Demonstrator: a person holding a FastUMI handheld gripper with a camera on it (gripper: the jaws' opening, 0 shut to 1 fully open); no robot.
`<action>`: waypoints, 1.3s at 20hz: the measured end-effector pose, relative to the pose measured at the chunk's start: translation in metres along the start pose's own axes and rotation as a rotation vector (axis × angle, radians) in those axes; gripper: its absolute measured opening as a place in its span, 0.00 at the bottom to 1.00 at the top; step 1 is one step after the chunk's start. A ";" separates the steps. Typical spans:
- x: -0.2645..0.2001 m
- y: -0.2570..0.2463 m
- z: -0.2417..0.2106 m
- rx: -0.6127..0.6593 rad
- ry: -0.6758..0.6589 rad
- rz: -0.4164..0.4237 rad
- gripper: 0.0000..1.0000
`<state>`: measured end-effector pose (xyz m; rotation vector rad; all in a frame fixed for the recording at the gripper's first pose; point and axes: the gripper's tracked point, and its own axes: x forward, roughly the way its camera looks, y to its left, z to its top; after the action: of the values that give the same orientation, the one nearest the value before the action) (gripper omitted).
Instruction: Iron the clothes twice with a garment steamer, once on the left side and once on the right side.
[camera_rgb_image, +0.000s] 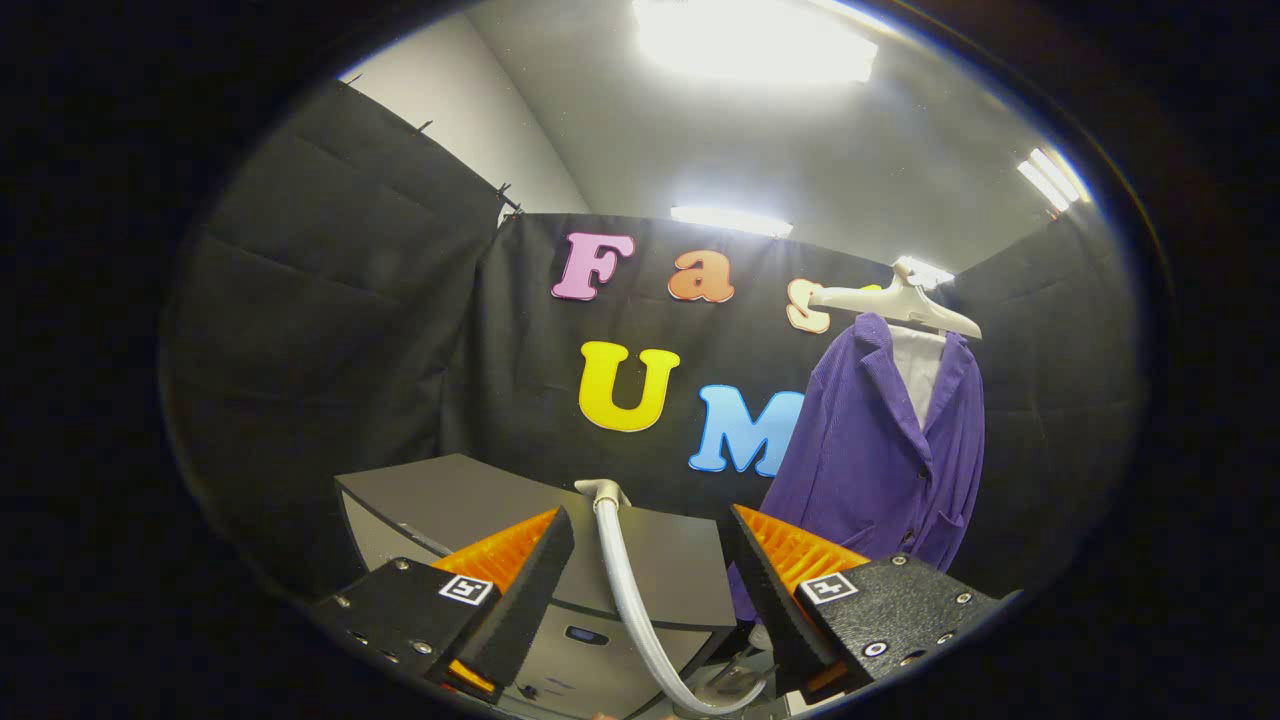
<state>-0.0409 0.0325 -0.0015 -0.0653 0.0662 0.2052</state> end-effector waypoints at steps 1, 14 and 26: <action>-0.004 0.002 0.006 0.012 -0.010 0.020 0.95; -0.063 -0.007 0.047 0.133 -0.045 0.183 0.95; 0.114 0.027 0.047 0.122 0.275 0.124 0.95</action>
<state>0.0676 0.0847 0.0357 0.0325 0.3573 0.3143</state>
